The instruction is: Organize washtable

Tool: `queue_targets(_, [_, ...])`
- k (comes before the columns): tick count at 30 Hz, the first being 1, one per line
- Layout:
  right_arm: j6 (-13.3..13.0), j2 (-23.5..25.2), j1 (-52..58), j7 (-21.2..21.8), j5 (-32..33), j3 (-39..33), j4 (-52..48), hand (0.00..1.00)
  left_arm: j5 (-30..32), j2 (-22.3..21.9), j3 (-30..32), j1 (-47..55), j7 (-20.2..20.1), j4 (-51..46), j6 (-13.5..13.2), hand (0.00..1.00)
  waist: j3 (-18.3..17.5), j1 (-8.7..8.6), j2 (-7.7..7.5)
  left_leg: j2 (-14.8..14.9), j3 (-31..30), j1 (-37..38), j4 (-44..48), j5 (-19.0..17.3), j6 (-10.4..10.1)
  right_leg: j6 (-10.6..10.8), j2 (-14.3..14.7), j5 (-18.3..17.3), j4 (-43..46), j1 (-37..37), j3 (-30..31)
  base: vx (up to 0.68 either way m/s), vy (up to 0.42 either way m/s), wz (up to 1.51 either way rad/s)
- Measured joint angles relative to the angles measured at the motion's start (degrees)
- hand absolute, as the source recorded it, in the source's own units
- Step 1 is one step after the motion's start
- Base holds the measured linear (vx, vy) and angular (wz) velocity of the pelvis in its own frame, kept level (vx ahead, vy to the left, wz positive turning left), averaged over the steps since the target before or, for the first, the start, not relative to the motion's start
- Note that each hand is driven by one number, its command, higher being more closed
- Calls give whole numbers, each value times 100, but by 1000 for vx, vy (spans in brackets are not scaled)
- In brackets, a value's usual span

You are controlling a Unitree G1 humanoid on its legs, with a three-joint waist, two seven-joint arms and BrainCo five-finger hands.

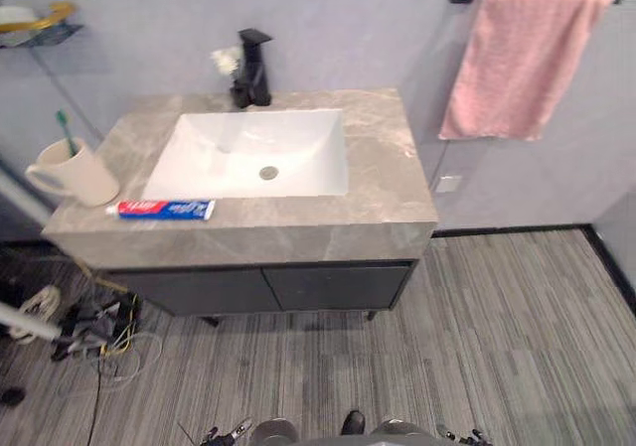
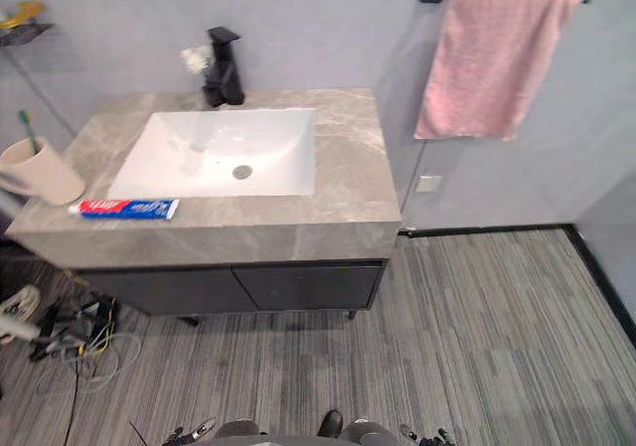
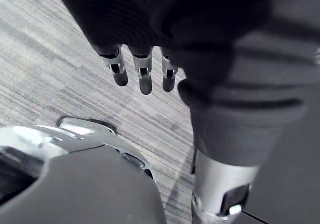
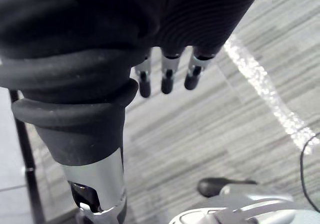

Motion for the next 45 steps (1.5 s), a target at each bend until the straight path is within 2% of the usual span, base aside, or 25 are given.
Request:
queue_targets(4, [-3,84,55,11,-17,-37,13,0,5,62,-5,30,8,46,0,0,-117,-3,-95,-384,47,487,-831,275,146,178,-212,135,-189,206,-2,170,234,7])
queue_targets(8, [-4,115,48,43,2,-29,34,0,7,103,-42,33,5,58,2,0,-155,7,-137,-572,37,553,-865,285,160,325,-379,229,-312,363,2,99,193,7])
queue_targets(9, [-3,116,38,145,38,-18,112,0,6,110,-79,30,4,86,1,0,-172,6,-134,-633,31,579,-950,325,219,364,-431,253,-320,362,2,27,75,4])
queue_targets(10, [24,-39,-71,378,268,240,404,0,-2,171,-304,33,-35,161,-1,0,-194,123,-121,-809,-156,770,-1576,607,400,436,-446,464,-591,433,-49,20,49,3])
queue_targets(16, [22,-45,-68,377,288,237,404,0,-4,169,-304,33,-35,168,-1,0,-202,123,-108,-808,-156,743,-1578,607,401,436,-445,464,-594,406,-48,0,0,0])
queue_targets(24, [-53,109,39,286,1319,-282,399,0,-360,147,-299,31,-28,223,-122,0,-229,126,-90,-824,-421,368,-1579,621,413,471,-458,439,-694,225,-427,35,-2,20])
queue_targets(26, [-56,116,-33,216,1389,-284,400,0,-505,130,-290,11,-9,196,-183,0,-214,130,-127,-866,-599,211,-1518,670,401,512,-513,375,-670,200,-705,87,3,77])
queue_targets(28, [-58,151,-217,135,1396,-282,400,0,-856,147,-259,-48,29,-44,-254,0,-106,145,-316,-1023,-741,-473,-535,665,389,538,-814,331,-471,132,-1223,47,28,118])
queue_targets(29, [-70,136,-275,128,1394,-284,394,0,-941,153,-259,-65,36,-80,-270,0,-68,162,-354,-1039,-708,-625,-253,650,373,535,-886,333,-415,143,-1323,16,44,103])
queue_targets(30, [-117,78,-355,116,1393,-291,374,0,-1098,192,-254,-59,66,-94,-305,0,-30,263,-411,-915,-191,-812,206,408,197,534,-976,332,-303,206,-1475,26,53,76])
queue_targets(31, [-182,32,-396,113,1392,-303,329,0,-1194,184,-254,-19,109,-83,-303,0,-22,295,-395,-554,631,-803,524,200,359,500,-1036,296,-242,365,-1677,41,93,70])
queue_targets(32, [-219,-10,-430,111,1391,-387,321,0,-1244,186,-254,1,134,-82,-303,0,-22,285,-397,-381,902,-795,651,152,434,527,-1086,267,-212,444,-1750,51,114,61])
queue_targets(33, [-252,-103,-492,88,1392,-547,309,0,-1314,185,-239,33,148,-79,-309,0,-26,286,-401,-41,1220,-813,867,124,474,621,-1254,205,-126,561,-1883,54,196,44])
queue_targets(34, [-259,-163,-517,76,1391,-628,280,0,-1357,182,-189,37,157,-67,-312,0,-26,284,-400,124,1271,-830,933,127,469,681,-1355,164,-65,562,-1933,59,296,42])
queue_targets(35, [-264,-275,-558,38,1391,-673,220,0,-1421,163,-26,21,177,-5,-326,0,-30,257,-401,429,1273,-909,990,148,436,850,-1592,78,74,568,-2000,107,438,39])
queue_targets(36, [-270,-370,-587,4,1386,-723,215,0,-1542,123,89,27,255,36,-352,0,-32,194,-363,781,1187,-1017,931,235,305,1018,-1805,65,264,564,-2033,119,442,43])
queue_targets(37, [-268,-383,-591,-2,1386,-743,226,0,-1601,116,159,37,285,53,-356,0,-33,141,-360,915,1120,-1050,823,322,189,1134,-1940,50,412,543,-2065,143,536,44])
queue_targets(38, [-264,-401,-582,-10,1380,-820,253,0,-1725,111,201,55,317,86,-358,0,-50,107,-338,1126,971,-1062,501,747,-103,1346,-2206,-11,754,449,-2084,141,602,32])
queue_targets(39, [-257,-483,-571,-20,1378,-936,361,0,-1882,46,204,63,362,135,-359,0,-114,109,-187,1299,660,-1054,180,1433,77,1625,-2434,-99,1145,304,-2069,137,621,20])
queue_targets(40, [-242,-489,-603,-23,1378,-1001,448,0,-1966,2,238,32,386,169,-366,0,-123,111,-205,1167,353,-1031,231,1059,-499,1764,-2617,-139,1344,230,-2002,121,508,28])
queue_targets(41, [-224,-315,-710,-28,1378,-1027,684,0,-2050,148,328,-31,412,198,-369,0,-96,62,-494,870,286,-1182,526,852,-464,1777,-2960,-139,1490,232,-1991,125,464,30])
queue_targets(42, [-156,-116,-810,-9,1381,-999,918,0,-2118,329,333,-31,418,179,-417,0,-106,31,-672,747,-6,-1459,1153,614,-357,1722,-3041,-90,1507,177,-1955,105,379,4])
queue_targets(43, [-147,-70,-854,-8,1382,-879,967,0,-2134,353,355,-46,423,164,-421,0,-100,97,-653,748,-369,-1576,1805,157,-490,1633,-3046,165,1460,238,-1824,114,441,-29])
queue_targets(44, [-156,-71,-849,-7,1383,-857,963,0,-2133,336,351,-47,417,181,-403,0,-92,134,-605,756,-416,-1567,2020,-106,-514,1669,-3048,280,1432,281,-1727,87,468,-52])
queue_targets(45, [-157,-103,-843,-8,1391,-858,959,0,-2128,321,337,-35,406,202,-394,0,-144,143,-523,757,-428,-1592,2350,-614,-477,1714,-3075,432,1345,316,-1611,78,637,-43])
